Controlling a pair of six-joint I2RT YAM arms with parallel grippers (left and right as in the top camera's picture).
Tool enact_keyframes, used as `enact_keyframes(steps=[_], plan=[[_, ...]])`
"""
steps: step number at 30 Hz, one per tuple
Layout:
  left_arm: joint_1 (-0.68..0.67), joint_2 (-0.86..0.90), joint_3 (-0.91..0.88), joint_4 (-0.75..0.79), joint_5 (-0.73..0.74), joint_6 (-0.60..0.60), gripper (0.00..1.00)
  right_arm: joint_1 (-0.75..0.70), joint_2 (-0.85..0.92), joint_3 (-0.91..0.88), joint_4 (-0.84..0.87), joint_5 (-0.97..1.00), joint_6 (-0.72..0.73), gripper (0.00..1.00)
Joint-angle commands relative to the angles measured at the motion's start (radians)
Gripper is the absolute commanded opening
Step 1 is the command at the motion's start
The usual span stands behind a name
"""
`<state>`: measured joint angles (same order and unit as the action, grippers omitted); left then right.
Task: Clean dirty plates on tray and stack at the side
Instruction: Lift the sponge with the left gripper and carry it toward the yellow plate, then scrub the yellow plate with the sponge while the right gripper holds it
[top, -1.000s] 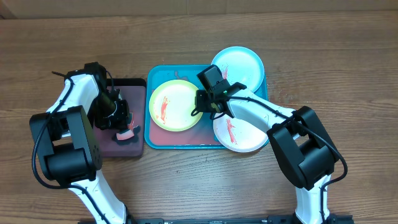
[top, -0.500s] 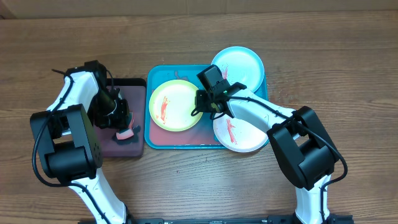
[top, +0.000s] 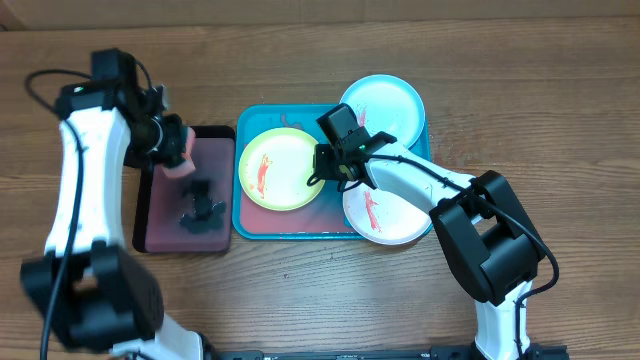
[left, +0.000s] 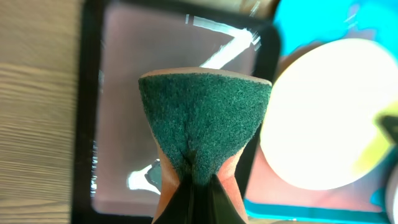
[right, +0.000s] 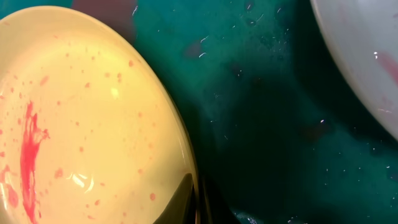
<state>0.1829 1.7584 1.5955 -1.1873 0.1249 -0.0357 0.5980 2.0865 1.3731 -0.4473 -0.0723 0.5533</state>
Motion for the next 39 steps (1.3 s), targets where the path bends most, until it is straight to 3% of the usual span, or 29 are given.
enact_keyframes(steps=[1, 13, 22, 31, 39], plan=[[-0.03, -0.119, 0.025, 0.008, -0.001, 0.033, 0.04, 0.001, -0.008, 0.01, -0.006, -0.008, 0.001, 0.04], [-0.218, -0.091, -0.064, 0.116, -0.005, 0.052, 0.04, -0.046, -0.05, 0.008, -0.054, -0.076, 0.002, 0.04], [-0.295, 0.056, -0.204, 0.297, 0.002, 0.098, 0.04, -0.076, -0.042, 0.001, -0.055, -0.117, -0.003, 0.04], [-0.383, 0.217, -0.221, 0.455, -0.014, 0.151, 0.04, -0.076, -0.041, 0.001, -0.048, -0.115, -0.003, 0.04], [-0.414, 0.343, -0.221, 0.428, -0.025, 0.111, 0.04, -0.076, -0.041, 0.001, -0.048, -0.112, -0.003, 0.04]])
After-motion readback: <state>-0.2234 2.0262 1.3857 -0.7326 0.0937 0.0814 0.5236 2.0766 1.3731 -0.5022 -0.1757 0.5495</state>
